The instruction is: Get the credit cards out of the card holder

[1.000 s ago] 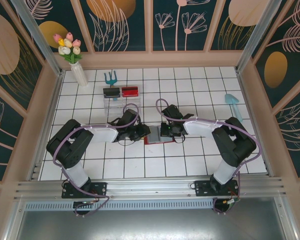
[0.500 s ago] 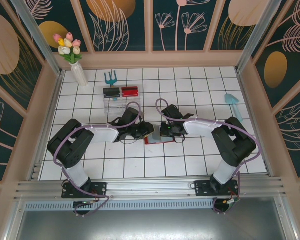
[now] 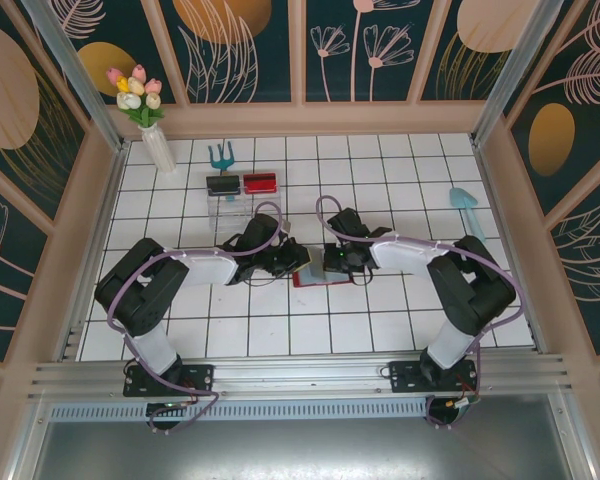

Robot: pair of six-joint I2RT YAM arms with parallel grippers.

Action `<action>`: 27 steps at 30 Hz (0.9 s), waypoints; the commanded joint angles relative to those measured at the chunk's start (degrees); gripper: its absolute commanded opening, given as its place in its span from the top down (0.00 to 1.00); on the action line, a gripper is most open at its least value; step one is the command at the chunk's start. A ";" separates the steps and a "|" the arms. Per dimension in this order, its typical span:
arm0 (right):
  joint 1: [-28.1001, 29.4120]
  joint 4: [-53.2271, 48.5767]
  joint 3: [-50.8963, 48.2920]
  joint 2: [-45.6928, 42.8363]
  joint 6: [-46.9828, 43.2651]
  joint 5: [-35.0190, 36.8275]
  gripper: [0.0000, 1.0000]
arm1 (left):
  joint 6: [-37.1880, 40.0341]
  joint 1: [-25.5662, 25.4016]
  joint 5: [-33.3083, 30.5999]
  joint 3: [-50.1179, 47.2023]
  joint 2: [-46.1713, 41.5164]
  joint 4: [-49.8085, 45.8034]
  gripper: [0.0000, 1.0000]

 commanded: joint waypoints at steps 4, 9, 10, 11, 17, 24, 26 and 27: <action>-2.26 -0.21 -2.22 -2.84 0.90 0.31 1.00 | -2.72 -0.40 3.45 -0.56 1.37 9.08 0.84; -2.87 0.64 -2.72 -1.78 1.09 -1.15 1.00 | -3.07 -0.40 5.22 0.49 2.77 11.31 0.75; -2.86 0.72 -2.65 -1.56 1.04 -1.31 1.00 | -3.16 -0.41 5.43 0.64 3.18 11.43 0.76; -2.86 0.78 -2.56 -1.41 1.10 -1.40 1.00 | -3.34 -0.47 5.70 0.65 3.58 11.94 0.76; -2.86 0.79 -2.36 -1.13 0.93 -1.34 1.00 | -3.28 -0.46 5.54 0.88 4.68 11.30 0.79; -2.92 0.90 -2.15 -0.43 0.92 -1.69 1.00 | -4.37 -0.50 6.56 0.60 4.91 14.43 0.74; -2.98 0.91 -2.01 -0.33 0.92 -1.77 1.00 | -4.95 -0.47 6.89 0.28 4.99 15.94 0.73; -3.03 0.93 -1.92 -0.30 0.90 -1.77 1.00 | -5.25 -0.43 6.95 0.08 5.05 16.51 0.73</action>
